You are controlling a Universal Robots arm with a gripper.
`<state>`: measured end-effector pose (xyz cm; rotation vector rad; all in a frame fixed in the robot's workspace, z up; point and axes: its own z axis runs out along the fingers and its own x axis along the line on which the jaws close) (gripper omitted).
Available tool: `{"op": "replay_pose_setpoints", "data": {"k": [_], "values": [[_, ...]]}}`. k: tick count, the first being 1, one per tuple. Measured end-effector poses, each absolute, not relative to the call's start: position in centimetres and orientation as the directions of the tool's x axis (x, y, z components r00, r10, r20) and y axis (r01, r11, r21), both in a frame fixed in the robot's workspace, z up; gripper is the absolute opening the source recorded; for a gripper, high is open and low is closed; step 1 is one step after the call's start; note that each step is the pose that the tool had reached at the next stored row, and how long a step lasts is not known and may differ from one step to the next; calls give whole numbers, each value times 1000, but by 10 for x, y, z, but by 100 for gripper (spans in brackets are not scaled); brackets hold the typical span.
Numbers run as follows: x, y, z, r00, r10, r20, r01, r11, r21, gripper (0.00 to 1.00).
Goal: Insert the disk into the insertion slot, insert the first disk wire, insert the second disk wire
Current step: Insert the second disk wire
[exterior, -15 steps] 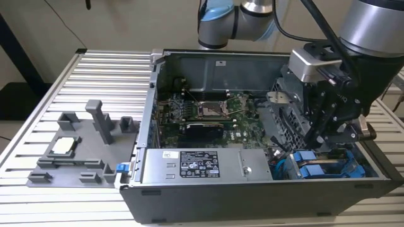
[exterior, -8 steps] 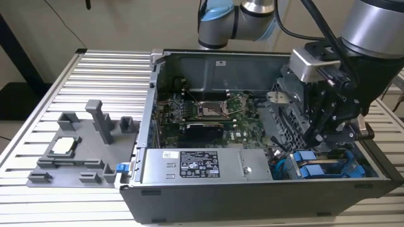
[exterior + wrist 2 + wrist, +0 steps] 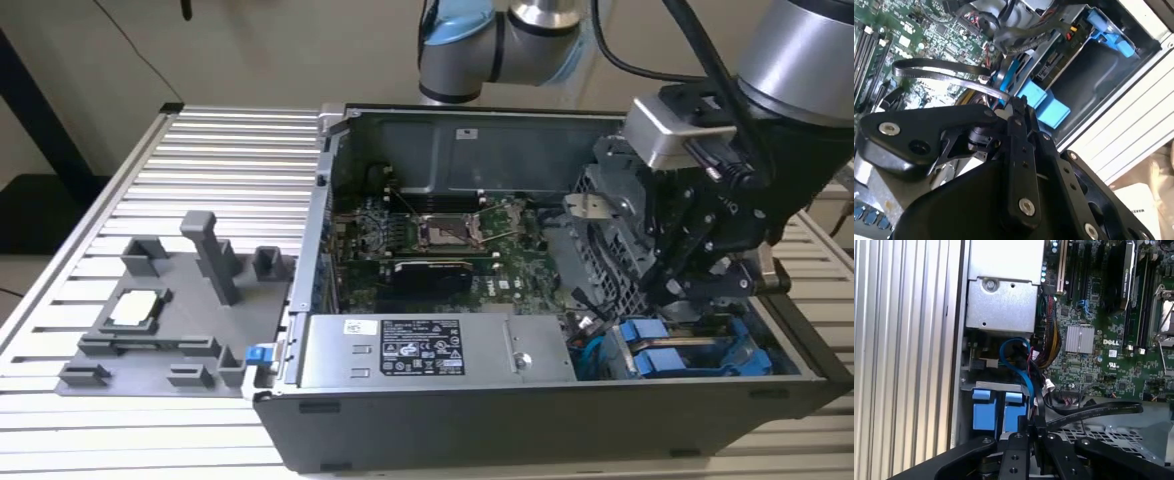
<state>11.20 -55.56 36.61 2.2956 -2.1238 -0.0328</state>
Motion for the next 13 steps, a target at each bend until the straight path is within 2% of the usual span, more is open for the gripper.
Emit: {"op": "replay_pose_setpoints", "data": {"k": [5,13], "values": [[123,-557,366,77,-997,-10,-994,-78,76,16],[124,-561,365,64,-997,-32,-995,-66,78,16]]}}
